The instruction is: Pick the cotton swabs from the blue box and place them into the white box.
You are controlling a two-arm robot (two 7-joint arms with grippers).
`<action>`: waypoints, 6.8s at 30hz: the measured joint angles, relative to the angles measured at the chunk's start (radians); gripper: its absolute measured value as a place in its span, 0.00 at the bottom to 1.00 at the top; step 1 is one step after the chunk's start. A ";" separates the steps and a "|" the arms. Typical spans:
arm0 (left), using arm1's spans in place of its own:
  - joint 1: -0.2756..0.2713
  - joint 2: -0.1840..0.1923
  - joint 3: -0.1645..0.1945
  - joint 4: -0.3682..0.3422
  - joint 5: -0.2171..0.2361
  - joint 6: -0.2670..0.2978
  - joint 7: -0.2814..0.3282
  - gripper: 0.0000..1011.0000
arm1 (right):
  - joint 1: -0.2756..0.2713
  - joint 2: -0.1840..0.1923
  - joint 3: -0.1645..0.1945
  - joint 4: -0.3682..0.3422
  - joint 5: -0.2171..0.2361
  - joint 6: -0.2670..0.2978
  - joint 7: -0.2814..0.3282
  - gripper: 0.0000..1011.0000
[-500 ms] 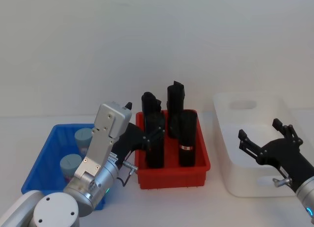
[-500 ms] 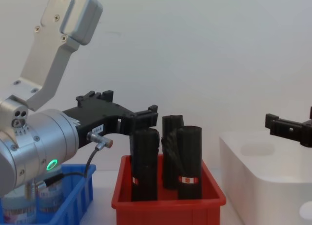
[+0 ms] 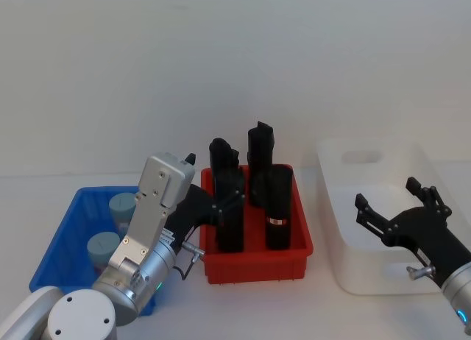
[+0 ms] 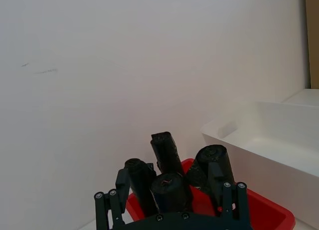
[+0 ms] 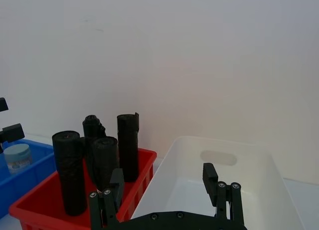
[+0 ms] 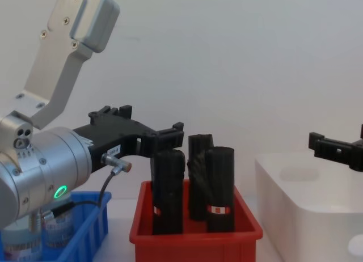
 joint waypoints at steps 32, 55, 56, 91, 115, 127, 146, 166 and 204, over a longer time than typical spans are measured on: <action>0.000 0.000 0.000 0.000 0.000 0.000 0.000 0.99 | 0.000 0.000 0.000 0.000 0.000 0.000 0.000 0.99; 0.000 0.000 0.000 0.000 0.000 0.000 0.000 0.99 | 0.000 0.000 0.000 0.000 0.000 0.000 0.000 0.99; 0.000 0.000 0.000 0.000 0.000 0.000 0.000 0.99 | 0.000 0.000 0.000 0.000 0.000 0.000 0.000 0.99; 0.000 0.000 0.000 0.000 0.000 0.000 0.000 0.99 | 0.248 -0.081 -0.029 0.236 -0.099 0.123 0.326 0.99; 0.000 0.000 0.000 0.000 0.000 0.000 0.000 0.99 | 0.517 -0.230 -0.113 0.600 -0.260 0.210 0.378 0.99; 0.000 0.000 0.000 0.000 0.000 0.000 0.000 0.99 | 0.568 -0.268 -0.134 0.676 -0.259 0.202 0.355 0.99; 0.000 0.000 0.000 0.000 0.000 0.000 0.000 0.99 | 0.586 -0.286 -0.143 0.689 -0.236 0.211 0.335 0.74; 0.000 0.000 0.000 0.000 0.000 0.000 0.000 0.99 | 0.589 -0.289 -0.145 0.691 -0.231 0.214 0.330 0.46; 0.000 0.000 0.000 0.000 0.000 0.000 0.000 0.99 | 0.561 -0.220 -0.030 0.447 -0.057 -0.035 0.209 0.46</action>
